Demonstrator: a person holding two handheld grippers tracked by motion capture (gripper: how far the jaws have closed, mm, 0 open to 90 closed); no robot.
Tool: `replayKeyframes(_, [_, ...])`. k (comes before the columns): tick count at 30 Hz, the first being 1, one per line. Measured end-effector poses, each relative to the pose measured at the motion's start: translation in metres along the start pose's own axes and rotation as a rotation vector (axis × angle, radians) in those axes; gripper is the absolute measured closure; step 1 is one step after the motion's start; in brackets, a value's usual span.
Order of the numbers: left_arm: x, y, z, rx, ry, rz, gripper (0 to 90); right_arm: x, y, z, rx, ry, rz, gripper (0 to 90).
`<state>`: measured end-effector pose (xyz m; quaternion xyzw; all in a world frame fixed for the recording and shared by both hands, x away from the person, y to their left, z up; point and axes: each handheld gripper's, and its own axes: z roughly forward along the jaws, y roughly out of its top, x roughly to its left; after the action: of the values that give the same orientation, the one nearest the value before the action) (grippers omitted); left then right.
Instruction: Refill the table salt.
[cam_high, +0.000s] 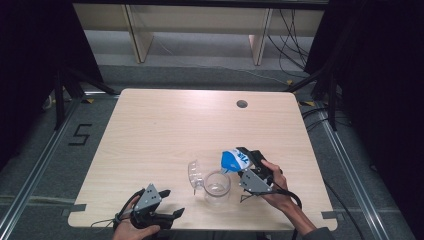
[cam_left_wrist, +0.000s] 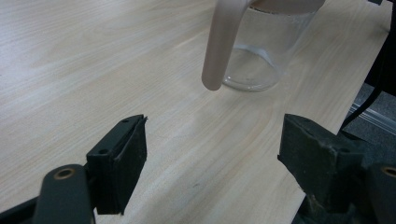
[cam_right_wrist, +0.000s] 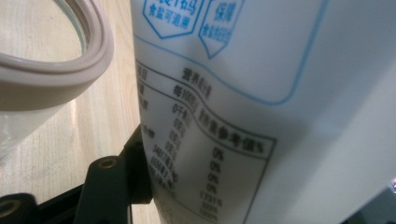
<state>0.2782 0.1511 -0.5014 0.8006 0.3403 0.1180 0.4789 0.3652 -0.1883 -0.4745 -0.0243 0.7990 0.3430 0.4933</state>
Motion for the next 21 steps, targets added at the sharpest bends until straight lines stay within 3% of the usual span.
replayKeyframes(2, [0.0,0.0,0.0,0.0,-0.001,0.001,22.9,-0.0013,0.0005,0.0002,-0.004,-0.001,-0.033,40.9])
replayKeyframes(3, [-0.0002,0.0,0.0001,-0.001,-0.001,0.0,22.9,0.0002,0.0004,-0.001,0.005,-0.003,-0.006,40.9])
replayKeyframes(4, [-0.0002,0.0,0.0001,-0.001,-0.001,0.001,22.9,0.0005,0.0007,-0.0012,0.007,-0.007,-0.013,40.9])
replayKeyframes(5, [0.0001,0.0,-0.0001,0.005,0.002,0.006,22.9,-0.0028,0.0018,-0.0009,0.0,-0.016,-0.078,40.9])
replayKeyframes(8, [-0.0001,0.0,-0.0003,0.005,0.004,0.005,22.9,-0.002,0.0024,-0.0024,0.01,-0.031,-0.1,41.3])
replayKeyframes(9, [0.0,-0.0002,0.0,0.002,0.002,0.005,22.9,-0.0015,0.0026,-0.0029,0.016,-0.029,-0.106,41.3])
replayKeyframes(10, [0.0002,-0.0001,0.0001,0.003,0.001,0.005,22.8,0.002,0.002,-0.0041,0.027,-0.029,-0.069,41.3])
replayKeyframes(12, [0.0,-0.0001,0.0003,0.001,0.001,0.005,22.9,0.0043,0.0016,-0.0038,0.033,-0.022,-0.07,41.4])
replayKeyframes(13, [0.0002,0.0002,-0.0002,0.005,0.007,0.018,22.9,0.0031,0.0024,-0.0042,0.035,-0.026,-0.104,41.3])
replayKeyframes(14, [0.0003,0.0003,0.0001,0.002,-0.001,0.02,22.9,0.0049,0.0018,-0.0045,0.036,-0.026,-0.082,41.4])
replayKeyframes(18, [0.0001,0.0003,0.0002,0.004,-0.001,0.019,22.9,0.0062,0.003,-0.0048,0.046,-0.039,-0.111,41.4])
replayKeyframes(20, [0.0002,0.0002,0.0002,0.001,-0.001,0.019,22.9,0.004,0.0046,-0.0052,0.049,-0.044,-0.162,41.4])
replayKeyframes(21, [0.0003,0.0002,0.0003,0.001,-0.001,0.018,22.9,0.0063,0.0036,-0.0049,0.046,-0.044,-0.124,41.6])
